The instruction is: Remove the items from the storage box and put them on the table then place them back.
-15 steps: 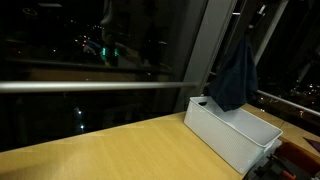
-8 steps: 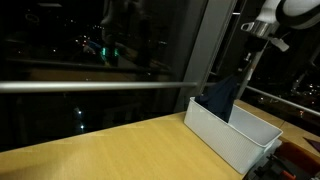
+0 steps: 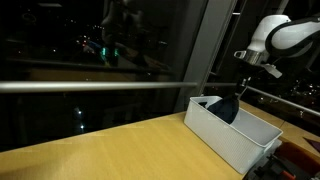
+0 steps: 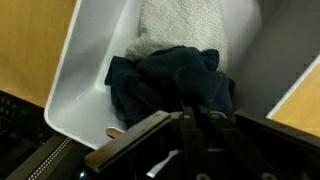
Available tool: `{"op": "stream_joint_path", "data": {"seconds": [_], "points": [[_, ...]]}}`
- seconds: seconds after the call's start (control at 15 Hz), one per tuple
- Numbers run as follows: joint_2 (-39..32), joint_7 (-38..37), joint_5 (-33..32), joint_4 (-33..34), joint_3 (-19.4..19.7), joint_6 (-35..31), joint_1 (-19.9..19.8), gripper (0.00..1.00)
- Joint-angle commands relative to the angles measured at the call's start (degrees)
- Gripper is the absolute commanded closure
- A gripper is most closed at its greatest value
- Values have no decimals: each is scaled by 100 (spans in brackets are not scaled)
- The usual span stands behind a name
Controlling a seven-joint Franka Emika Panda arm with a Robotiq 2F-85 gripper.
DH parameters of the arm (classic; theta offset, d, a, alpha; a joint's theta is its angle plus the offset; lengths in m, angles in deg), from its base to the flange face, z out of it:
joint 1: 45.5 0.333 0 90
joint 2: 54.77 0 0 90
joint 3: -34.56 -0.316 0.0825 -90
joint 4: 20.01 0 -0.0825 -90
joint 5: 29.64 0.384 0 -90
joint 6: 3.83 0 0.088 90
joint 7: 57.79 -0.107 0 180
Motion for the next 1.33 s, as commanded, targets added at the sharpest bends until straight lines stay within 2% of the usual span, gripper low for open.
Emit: {"op": "stream_joint_path", "data": {"seconds": [0.0,0.53,0.93,1.13,1.27], "points": [[-33,109,147,-5,-78,-45,9,60],[62,430,429,-182,-173,-99,-26,2],[436,792,875,-908,-276,-550,-38,0],[1042,1125,1170,-1641,-212,-932,-82,0],[1425,1539,1439,-2119,-22,-1109,-164,0]]}}
